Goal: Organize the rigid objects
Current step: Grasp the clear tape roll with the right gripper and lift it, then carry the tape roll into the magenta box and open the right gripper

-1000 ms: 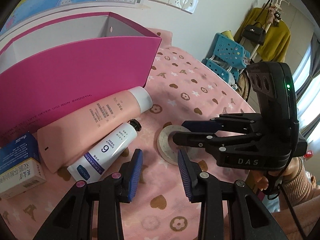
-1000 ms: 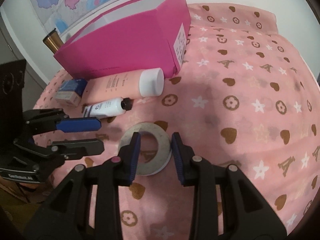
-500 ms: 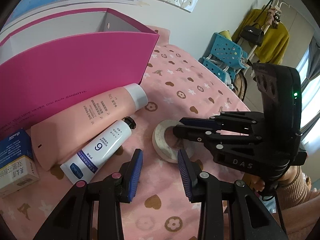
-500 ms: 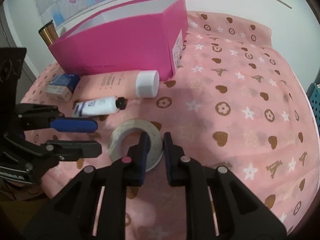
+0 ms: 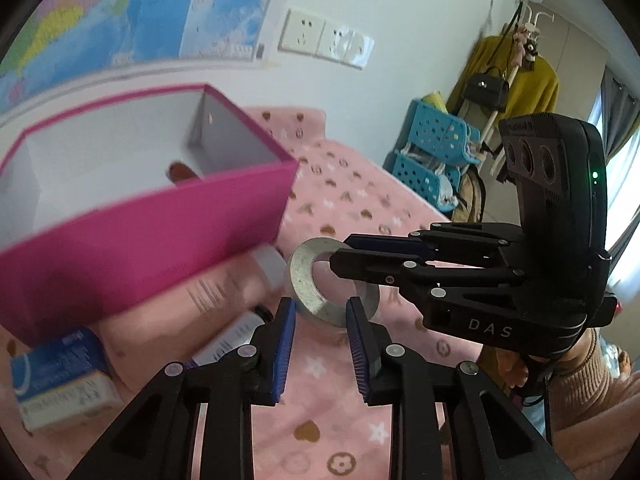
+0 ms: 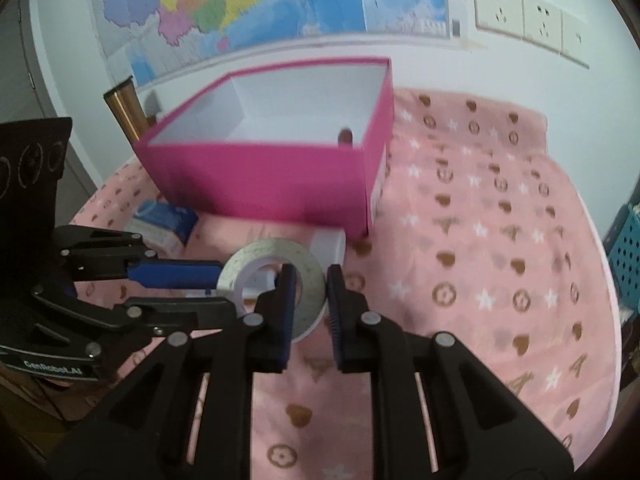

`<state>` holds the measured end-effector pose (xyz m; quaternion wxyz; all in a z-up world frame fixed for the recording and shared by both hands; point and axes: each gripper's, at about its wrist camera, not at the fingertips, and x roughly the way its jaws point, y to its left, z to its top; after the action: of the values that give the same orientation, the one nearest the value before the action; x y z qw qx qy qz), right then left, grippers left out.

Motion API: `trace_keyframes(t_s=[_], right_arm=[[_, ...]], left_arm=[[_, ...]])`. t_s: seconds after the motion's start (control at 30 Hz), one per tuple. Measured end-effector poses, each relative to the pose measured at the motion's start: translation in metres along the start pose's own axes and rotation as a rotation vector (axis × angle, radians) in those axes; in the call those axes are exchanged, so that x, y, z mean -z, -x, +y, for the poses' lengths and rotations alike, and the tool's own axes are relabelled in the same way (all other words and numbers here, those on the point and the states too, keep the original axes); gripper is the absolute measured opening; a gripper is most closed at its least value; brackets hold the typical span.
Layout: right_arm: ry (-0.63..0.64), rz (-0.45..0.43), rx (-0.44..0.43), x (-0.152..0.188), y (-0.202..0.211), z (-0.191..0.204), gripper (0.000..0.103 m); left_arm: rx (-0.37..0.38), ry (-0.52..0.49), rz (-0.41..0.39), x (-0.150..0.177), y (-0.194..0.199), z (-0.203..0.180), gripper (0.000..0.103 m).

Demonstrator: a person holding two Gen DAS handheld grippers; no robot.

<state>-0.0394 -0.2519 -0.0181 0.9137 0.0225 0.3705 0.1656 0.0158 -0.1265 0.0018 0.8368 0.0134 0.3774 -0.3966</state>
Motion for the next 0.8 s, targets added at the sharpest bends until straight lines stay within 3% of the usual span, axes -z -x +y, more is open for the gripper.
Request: trace_keyframes(t_s=[0.37,0.8], right_arm=[[0.099,-0.115,0.006,-0.067,0.007,0.008,0.017],[0.103,-0.120,-0.011,-0.119,-0.023,-0.002,0.017]], left_arm=[[-0.067,0.003,-0.106,-0.053,0.022,0.020,0.026],[-0.141,0.057,-0.110,-0.094,0.006,0.057,0.026]])
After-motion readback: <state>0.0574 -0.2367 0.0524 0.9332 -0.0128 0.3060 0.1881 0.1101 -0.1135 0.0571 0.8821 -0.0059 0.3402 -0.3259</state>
